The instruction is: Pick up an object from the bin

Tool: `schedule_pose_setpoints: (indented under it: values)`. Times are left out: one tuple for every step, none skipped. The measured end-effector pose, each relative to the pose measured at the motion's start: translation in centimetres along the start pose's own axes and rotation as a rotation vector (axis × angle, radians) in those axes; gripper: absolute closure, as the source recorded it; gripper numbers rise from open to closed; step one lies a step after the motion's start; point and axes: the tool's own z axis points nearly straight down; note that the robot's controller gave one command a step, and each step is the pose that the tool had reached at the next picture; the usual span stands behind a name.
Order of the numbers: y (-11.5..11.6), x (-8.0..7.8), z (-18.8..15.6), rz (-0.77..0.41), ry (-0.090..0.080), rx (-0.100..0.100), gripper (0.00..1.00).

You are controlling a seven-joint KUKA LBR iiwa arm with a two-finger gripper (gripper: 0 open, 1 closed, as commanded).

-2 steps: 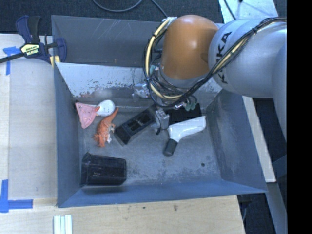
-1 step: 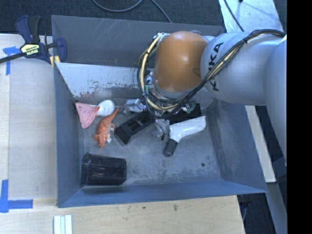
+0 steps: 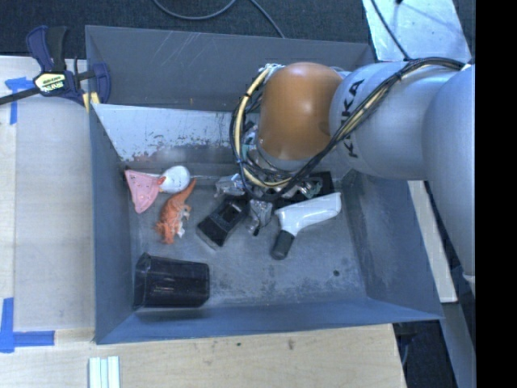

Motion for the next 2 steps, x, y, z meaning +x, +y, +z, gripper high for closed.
schedule_pose_setpoints:
  values:
    - [0.00, 0.00, 0.00, 0.001, 0.000, 0.000, 1.00]
    - [0.01, 0.00, -0.06, 0.001, 0.000, 0.000, 1.00]
